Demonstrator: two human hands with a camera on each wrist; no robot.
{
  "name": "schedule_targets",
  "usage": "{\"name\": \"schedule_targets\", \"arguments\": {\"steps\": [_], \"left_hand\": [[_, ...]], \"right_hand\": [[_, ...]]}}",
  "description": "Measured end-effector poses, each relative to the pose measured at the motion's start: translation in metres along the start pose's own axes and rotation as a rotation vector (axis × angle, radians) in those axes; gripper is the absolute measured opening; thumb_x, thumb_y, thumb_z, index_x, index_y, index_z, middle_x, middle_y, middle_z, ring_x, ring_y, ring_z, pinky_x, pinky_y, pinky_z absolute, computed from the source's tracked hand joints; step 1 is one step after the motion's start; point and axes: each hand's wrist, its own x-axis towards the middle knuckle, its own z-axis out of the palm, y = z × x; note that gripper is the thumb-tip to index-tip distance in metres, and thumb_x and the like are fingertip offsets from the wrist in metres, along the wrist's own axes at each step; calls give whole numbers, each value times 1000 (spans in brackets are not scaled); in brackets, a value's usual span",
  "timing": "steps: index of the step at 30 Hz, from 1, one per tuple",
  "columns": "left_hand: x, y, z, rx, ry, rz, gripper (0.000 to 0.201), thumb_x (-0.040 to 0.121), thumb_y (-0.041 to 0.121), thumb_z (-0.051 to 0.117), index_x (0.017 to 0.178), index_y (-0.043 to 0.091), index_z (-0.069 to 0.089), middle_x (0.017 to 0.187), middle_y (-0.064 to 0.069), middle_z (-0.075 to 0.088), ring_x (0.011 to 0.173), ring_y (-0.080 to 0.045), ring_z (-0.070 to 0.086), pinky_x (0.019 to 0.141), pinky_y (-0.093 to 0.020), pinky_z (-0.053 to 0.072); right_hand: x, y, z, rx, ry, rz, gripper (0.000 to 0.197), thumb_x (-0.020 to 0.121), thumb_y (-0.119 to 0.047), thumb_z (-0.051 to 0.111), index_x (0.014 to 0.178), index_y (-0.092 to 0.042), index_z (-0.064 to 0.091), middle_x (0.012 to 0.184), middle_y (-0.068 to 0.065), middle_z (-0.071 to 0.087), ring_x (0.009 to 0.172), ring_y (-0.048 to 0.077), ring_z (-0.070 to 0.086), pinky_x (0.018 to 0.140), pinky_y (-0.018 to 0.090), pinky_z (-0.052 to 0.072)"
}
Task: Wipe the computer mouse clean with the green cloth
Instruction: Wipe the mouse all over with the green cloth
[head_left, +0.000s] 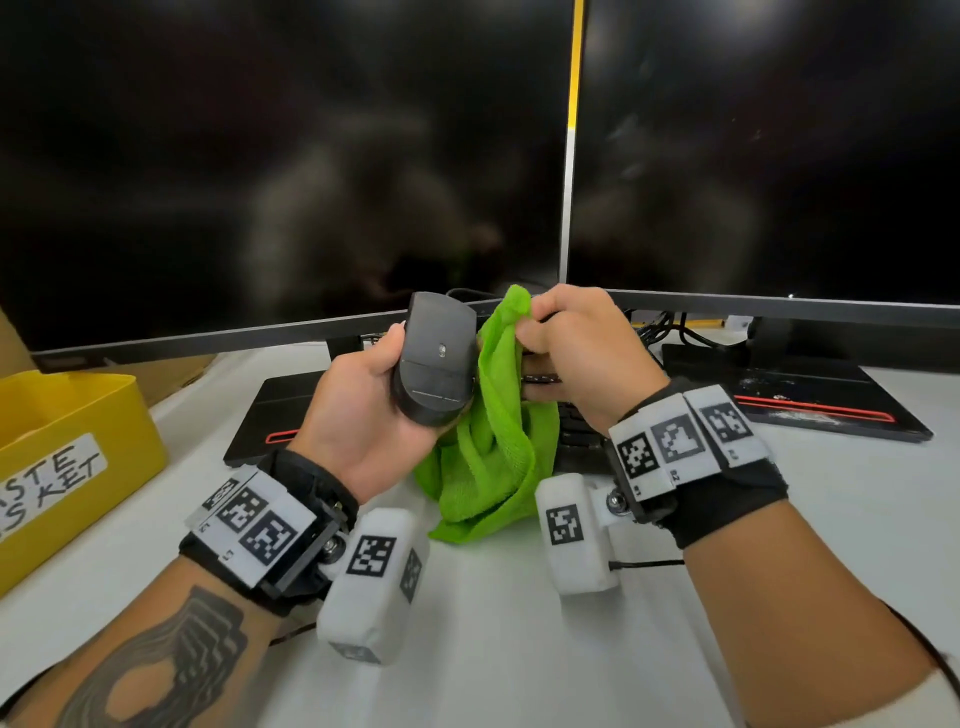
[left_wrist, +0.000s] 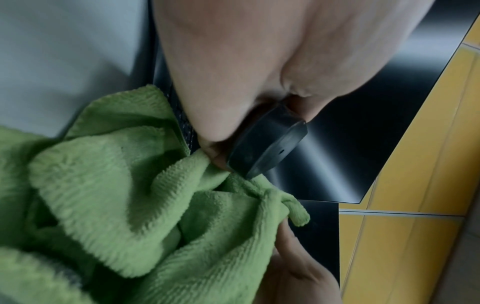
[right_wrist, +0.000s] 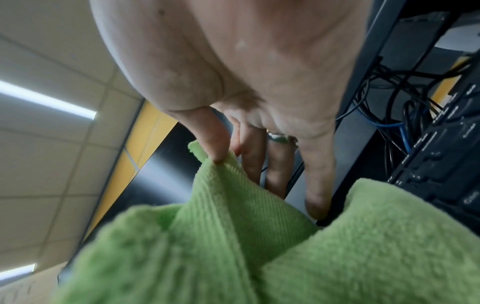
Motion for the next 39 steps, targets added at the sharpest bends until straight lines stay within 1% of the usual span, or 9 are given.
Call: {"name": "schedule_targets", "arguments": {"steps": [6, 10, 13, 17, 23, 28, 32, 36, 39], "left_hand": [[3, 8, -6, 43, 84, 103, 55, 114, 38, 26, 147, 6, 56, 142, -19, 64, 118, -30, 61, 112, -40, 44], [4, 8, -7, -1, 76, 109, 59, 115, 40, 23, 150, 4, 53, 152, -19, 58, 137, -31, 58, 121, -45, 40], [2, 7, -4, -32, 47, 94, 60, 114, 43, 20, 141, 6, 59, 137, -18, 70, 120, -29, 72, 105, -44, 57], [-1, 6, 1, -26, 40, 84, 62, 113, 45, 23, 139, 2, 59, 119, -19, 77, 103, -32, 79, 79, -45, 67], [3, 1, -4, -27, 45, 107, 60, 112, 42, 27, 156, 5, 46, 158, -18, 51, 144, -34, 52, 116, -50, 43], [6, -6, 0, -50, 21, 126, 56, 112, 36, 29, 156, 6, 46, 160, -19, 49, 143, -30, 52, 115, -44, 47], [4, -4, 2, -41, -13, 137, 66, 97, 34, 46, 157, 5, 45, 159, -21, 50, 146, -35, 50, 109, -43, 52], [2, 6, -4, -42, -2, 177, 71, 91, 34, 51, 156, 6, 46, 158, -21, 50, 140, -33, 53, 118, -44, 45], [3, 9, -8, 13, 20, 217, 71, 88, 35, 51, 153, 7, 50, 151, -20, 55, 134, -33, 55, 120, -44, 40]], "right_hand": [[-2, -3, 3, 372, -74, 194, 23, 105, -7, 44, 88, -15, 57, 101, 18, 62, 92, 32, 64, 98, 71, 50], [-7, -5, 15, 489, -144, 187, 25, 106, -8, 46, 85, -16, 58, 90, 13, 64, 82, 27, 63, 95, 62, 53], [-9, -1, 25, 367, -171, 101, 11, 96, -4, 66, 93, -13, 62, 96, 16, 62, 88, 27, 62, 80, 47, 62], [-7, 12, 35, 196, -126, 33, 20, 81, 1, 83, 94, -6, 68, 83, 7, 67, 77, 22, 70, 64, 33, 60], [-3, 20, 40, 191, -5, 97, 24, 79, -3, 82, 62, -14, 70, 83, 14, 76, 78, 30, 77, 71, 44, 66], [-3, 18, 36, 140, 106, 87, 17, 71, -23, 76, 65, -8, 74, 77, 16, 77, 77, 37, 77, 62, 52, 66], [-1, 16, 35, 80, 138, 55, 33, 67, -41, 63, 57, -9, 61, 60, 5, 59, 68, 35, 65, 77, 63, 61], [-2, 5, 31, 300, 83, 140, 18, 81, -33, 42, 71, -22, 52, 104, 25, 66, 104, 48, 68, 94, 62, 56], [-2, 10, 24, 520, 127, 261, 20, 96, -15, 49, 93, -7, 68, 98, 24, 75, 69, 32, 71, 84, 56, 62]]}}
